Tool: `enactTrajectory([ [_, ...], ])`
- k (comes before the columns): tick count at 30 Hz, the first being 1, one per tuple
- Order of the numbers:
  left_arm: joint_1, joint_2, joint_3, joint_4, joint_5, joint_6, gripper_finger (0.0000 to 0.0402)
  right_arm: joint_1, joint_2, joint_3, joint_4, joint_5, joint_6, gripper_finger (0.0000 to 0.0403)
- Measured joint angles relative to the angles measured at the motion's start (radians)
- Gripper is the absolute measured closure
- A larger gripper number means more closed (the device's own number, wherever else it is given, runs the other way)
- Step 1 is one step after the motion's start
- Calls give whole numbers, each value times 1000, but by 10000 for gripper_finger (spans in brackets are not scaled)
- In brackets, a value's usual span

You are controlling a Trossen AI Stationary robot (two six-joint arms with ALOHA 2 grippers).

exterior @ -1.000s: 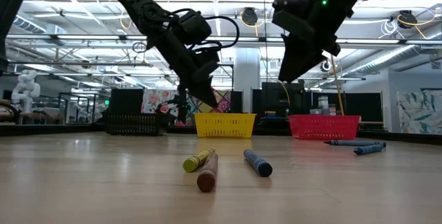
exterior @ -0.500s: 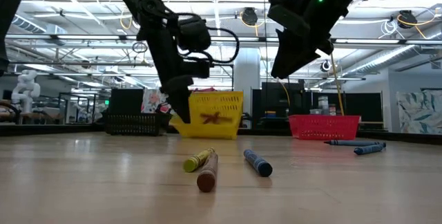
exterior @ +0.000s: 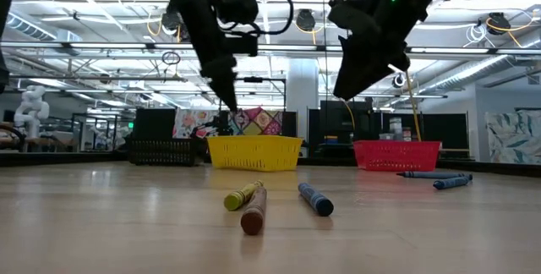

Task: Sort crayons
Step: Adjust the yellow bin

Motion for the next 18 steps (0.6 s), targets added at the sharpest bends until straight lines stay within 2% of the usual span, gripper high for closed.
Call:
enactTrajectory([
  [3, -21, -7, 2, -81, 47, -1, 401, -3, 0, 0, 0, -42, -6, 287],
  [8, -77, -5, 2, -167, 53, -13, 402, -17, 0, 0, 1, -47, -13, 287],
  [12, -132, -5, 1, -163, 54, -25, 402, -18, 0, 0, 1, -47, -14, 287],
  [18, -146, 20, 0, -136, 55, 0, 402, -17, 0, 0, 1, -48, -7, 287],
])
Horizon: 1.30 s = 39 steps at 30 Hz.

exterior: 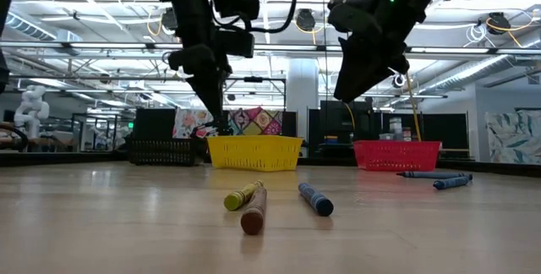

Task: Sort crayons
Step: Adjust the yellow bin

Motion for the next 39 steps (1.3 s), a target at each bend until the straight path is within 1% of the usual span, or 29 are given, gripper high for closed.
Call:
enactTrajectory([
  [3, 5, 9, 1, 51, 10, 9, 402, 0, 0, 0, 0, -2, 0, 287],
  [5, 13, 19, 0, 59, 41, 26, 401, 2, 0, 0, 0, -5, 0, 287],
  [7, 16, 41, 1, 111, 78, 33, 402, 2, 0, 0, 0, -26, 0, 287],
  [11, 17, 89, 0, 140, 104, 47, 401, 2, 0, 0, -1, -30, 0, 287],
  [17, 15, 145, 0, 170, 106, 78, 402, 2, 0, 0, -2, -30, 0, 287],
  [19, 20, 165, 0, 223, 103, 80, 402, 2, 0, 0, -1, -30, 0, 287],
  [23, 30, 191, 0, 277, 97, 86, 402, 2, 0, 0, -3, -29, 0, 287],
  [35, 59, 191, 1, 400, 73, 111, 402, 2, 0, 0, -1, -27, 0, 287],
  [39, 78, 191, 1, 467, 73, 111, 402, 2, 0, 0, -1, -27, -2, 287],
])
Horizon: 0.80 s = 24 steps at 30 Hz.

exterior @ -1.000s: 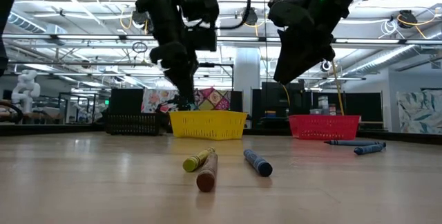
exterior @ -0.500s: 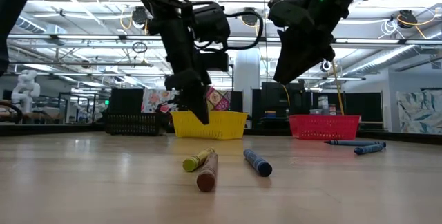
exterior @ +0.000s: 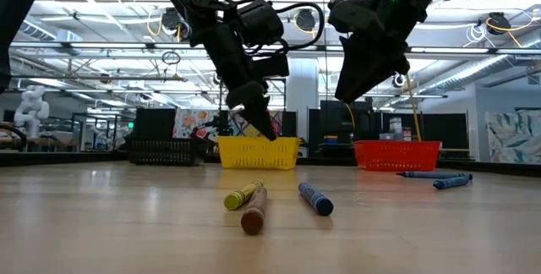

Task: Sort crayons
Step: Adjust the yellow bin, then put the blue crayon into the black bin

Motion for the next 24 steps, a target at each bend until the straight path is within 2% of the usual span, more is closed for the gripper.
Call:
enactTrajectory([
  [9, 21, 0, 0, 8, -2, -6, 402, 0, 0, 0, 0, 0, -1, 287],
  [18, -59, -67, 0, -60, -62, 0, 402, 0, 0, 0, 1, 2, -35, 287],
  [20, -74, -94, 1, -124, -64, -1, 402, -1, 0, 0, 5, 2, -38, 287],
  [24, -108, -159, 1, -362, -81, -32, 402, -1, 0, 0, 7, 2, -61, 287],
])
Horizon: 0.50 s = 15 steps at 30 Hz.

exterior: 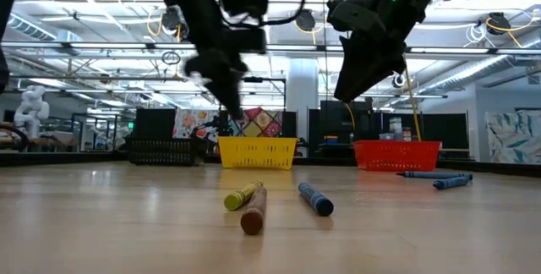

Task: Sort crayons
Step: Put the blue crayon into the black bin

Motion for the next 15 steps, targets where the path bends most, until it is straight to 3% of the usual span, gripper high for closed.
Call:
enactTrajectory([
  [8, -74, -154, 0, -384, -45, -242, 402, -1, 0, 0, 27, 0, -19, 287],
  [15, -188, -284, 0, -526, -58, -451, 402, -1, 0, 0, 61, -1, 5, 287],
])
